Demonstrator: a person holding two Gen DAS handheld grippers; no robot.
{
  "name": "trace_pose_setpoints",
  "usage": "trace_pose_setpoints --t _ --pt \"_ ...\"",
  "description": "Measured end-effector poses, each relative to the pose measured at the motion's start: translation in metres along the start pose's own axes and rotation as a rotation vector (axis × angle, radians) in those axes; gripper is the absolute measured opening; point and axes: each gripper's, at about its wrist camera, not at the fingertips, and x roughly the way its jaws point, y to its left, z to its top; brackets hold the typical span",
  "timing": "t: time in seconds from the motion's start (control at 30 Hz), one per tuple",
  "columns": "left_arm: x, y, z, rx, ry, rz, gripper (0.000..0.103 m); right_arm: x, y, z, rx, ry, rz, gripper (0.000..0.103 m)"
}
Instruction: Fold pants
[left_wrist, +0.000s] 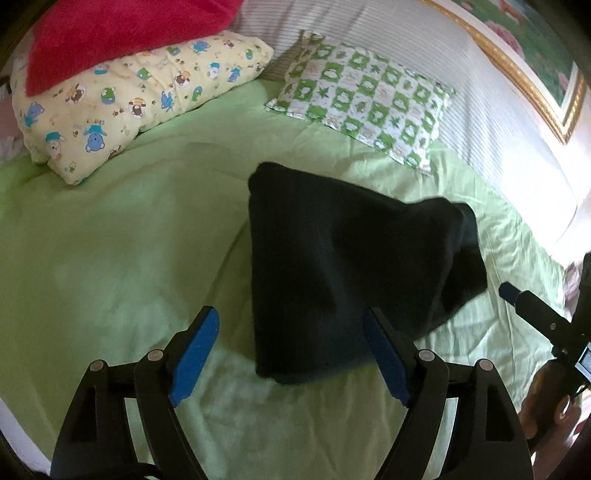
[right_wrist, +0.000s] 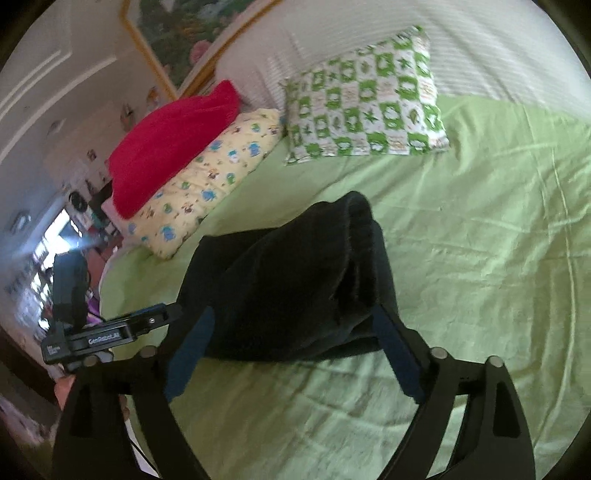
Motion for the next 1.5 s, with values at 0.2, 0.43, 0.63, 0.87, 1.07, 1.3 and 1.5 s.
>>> trace_pose_setpoints --t 0.2,0.43,0.63,0.87,1.07,1.3,1.5 --pt "-0.006 -0.006 -0.017 0.016 0.000 0.014 0.083 -0.011 0.013 -0.016 -0.067 -0.010 0.002 0.089" --pt "-0.010 -0.006 -0.024 0.030 -0.003 0.075 0.083 -0.010 0.017 -0.024 -0.126 0.005 -0.044 0.089" --pt "-0.007 -0.008 -0.027 0.050 0.015 0.099 0.084 -0.009 0.022 -0.026 -0.161 0.003 -0.061 0.089" --pt "-0.006 -0.015 -0.033 0.090 0.004 0.137 0.084 -0.001 0.026 -0.032 -0.202 0.005 -0.070 0.089" --pt "-0.002 -0.016 -0.035 0.110 0.013 0.154 0.085 0.008 0.022 -0.036 -0.191 0.035 -0.074 0.089" --pt "0.003 -0.014 -0.037 0.113 0.014 0.165 0.085 0.014 0.024 -0.039 -0.227 0.052 -0.106 0.089" --pt "0.005 -0.014 -0.036 0.123 0.008 0.176 0.085 0.015 0.025 -0.042 -0.248 0.054 -0.110 0.089"
